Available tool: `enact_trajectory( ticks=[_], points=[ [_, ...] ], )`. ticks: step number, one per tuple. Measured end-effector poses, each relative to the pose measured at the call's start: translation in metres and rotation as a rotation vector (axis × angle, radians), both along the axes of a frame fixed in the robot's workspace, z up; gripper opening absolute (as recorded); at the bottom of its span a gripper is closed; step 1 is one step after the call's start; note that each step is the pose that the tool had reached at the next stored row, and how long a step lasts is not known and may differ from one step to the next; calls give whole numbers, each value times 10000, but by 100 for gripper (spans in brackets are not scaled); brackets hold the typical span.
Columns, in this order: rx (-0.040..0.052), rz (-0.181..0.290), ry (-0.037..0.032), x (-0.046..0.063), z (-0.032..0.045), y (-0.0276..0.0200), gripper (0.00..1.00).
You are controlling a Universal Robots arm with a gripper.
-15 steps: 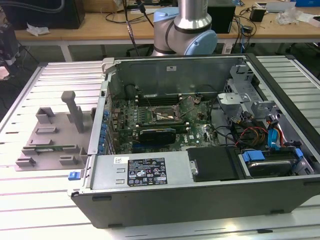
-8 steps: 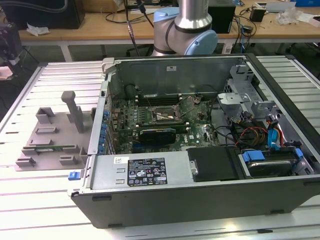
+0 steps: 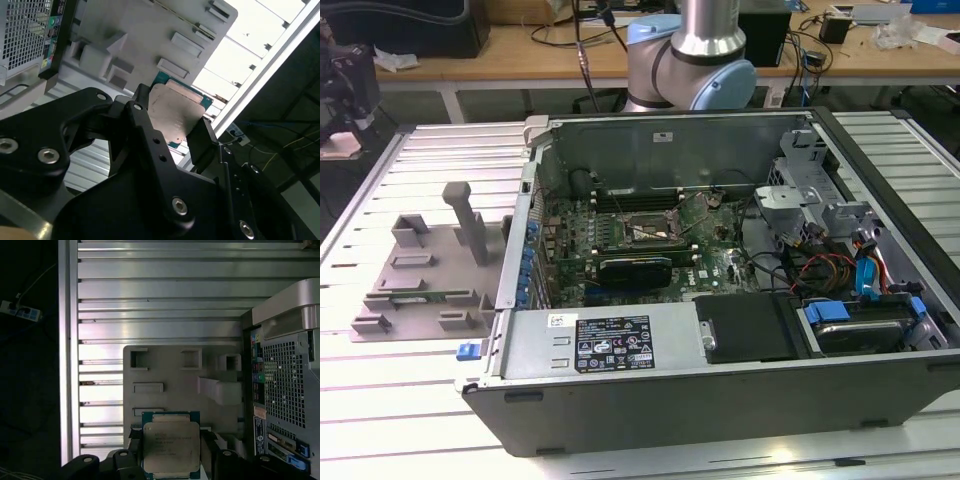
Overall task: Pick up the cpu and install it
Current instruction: 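Pick up the cpu and move it towards the insertion slot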
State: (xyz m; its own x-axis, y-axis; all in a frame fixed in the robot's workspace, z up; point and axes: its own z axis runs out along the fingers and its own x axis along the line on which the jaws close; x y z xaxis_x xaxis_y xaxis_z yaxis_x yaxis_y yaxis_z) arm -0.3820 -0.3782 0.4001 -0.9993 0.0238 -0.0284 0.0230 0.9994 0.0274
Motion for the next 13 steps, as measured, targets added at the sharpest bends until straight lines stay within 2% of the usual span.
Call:
enact_trajectory(
  ticks=[13],
  points=[
    [0, 0, 0, 341, 0, 0, 55]
  ],
)
